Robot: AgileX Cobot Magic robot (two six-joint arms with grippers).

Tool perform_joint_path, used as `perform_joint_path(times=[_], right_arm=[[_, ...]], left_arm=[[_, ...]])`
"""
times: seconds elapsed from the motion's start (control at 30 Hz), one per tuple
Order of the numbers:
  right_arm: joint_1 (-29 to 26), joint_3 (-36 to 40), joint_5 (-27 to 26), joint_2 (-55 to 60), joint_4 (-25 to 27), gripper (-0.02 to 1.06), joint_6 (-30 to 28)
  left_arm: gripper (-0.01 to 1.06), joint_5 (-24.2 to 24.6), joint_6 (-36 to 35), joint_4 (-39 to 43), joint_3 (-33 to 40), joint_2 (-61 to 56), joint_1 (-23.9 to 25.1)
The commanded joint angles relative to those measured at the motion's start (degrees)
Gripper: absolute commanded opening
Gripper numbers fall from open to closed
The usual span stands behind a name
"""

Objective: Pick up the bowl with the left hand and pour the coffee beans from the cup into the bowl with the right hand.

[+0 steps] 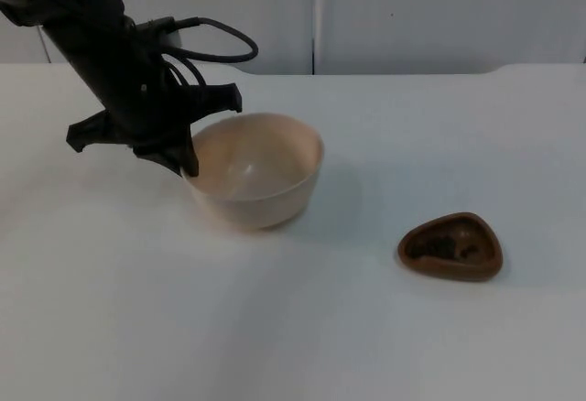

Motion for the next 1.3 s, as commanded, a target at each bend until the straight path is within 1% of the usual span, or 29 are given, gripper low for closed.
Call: perform_joint_path(times=[0.0, 0.13, 0.37, 0.57, 0.6, 0.77, 0.83, 1.03, 1.13, 1.2, 1.27], right_arm=[[-0.35, 0.11, -0.37, -0.18, 0.09, 1.05, -0.35], [-0.35, 0.11, -0.37, -0.18, 0.09, 1.05, -0.35], [-0.35, 0.11, -0.37, -0.18, 0.09, 1.05, -0.35], [-0.35, 0.11, -0.37, -0.18, 0.09, 1.05, -0.35], [-0.35, 0.11, -0.37, -0.18, 0.09, 1.05, -0.35], [-0.35, 0.11, -0.37, -0.18, 0.09, 1.05, -0.35], [-0.35, 0.11, -0.37, -0.18, 0.09, 1.05, -0.35], [-0.35, 0.11, -0.37, -0.18, 0.09, 1.05, -0.35], [-0.35, 0.11, -0.37, -0.18, 0.09, 1.05, -0.35], [-0.35, 0.11, -0.37, -0.18, 0.09, 1.05, -0.35], [-0.35, 0.11, -0.37, -0.18, 0.09, 1.05, -0.35]], left_arm=[[0.00, 0.18, -0.11, -0.67, -0.23, -0.13, -0.30], [0.00, 1.48, 0.08, -0.56, -0.23, -0.77, -0.44], [0.00, 4.22, 3.22, -0.48, -0.23, -4.84, -0.58], [0.00, 9.90, 8.55, -0.43, -0.23, -9.40, -0.58], [0.00, 9.90, 8.55, -0.43, -0.23, -9.40, -0.58], [0.00, 15.36, 13.19, -0.73, -0.23, -12.39, -0.58], [0.00, 16.10, 14.10, -0.88, -0.23, -12.90, -0.68], [0.00, 17.60, 16.59, -0.26, -0.23, -15.49, -3.25], [0.00, 18.12, 17.67, 0.18, -0.23, -16.13, -5.33], [0.00, 18.24, 17.90, 0.87, -0.23, -16.61, -7.58], [0.00, 18.24, 18.03, 1.03, -0.23, -16.72, -8.04]])
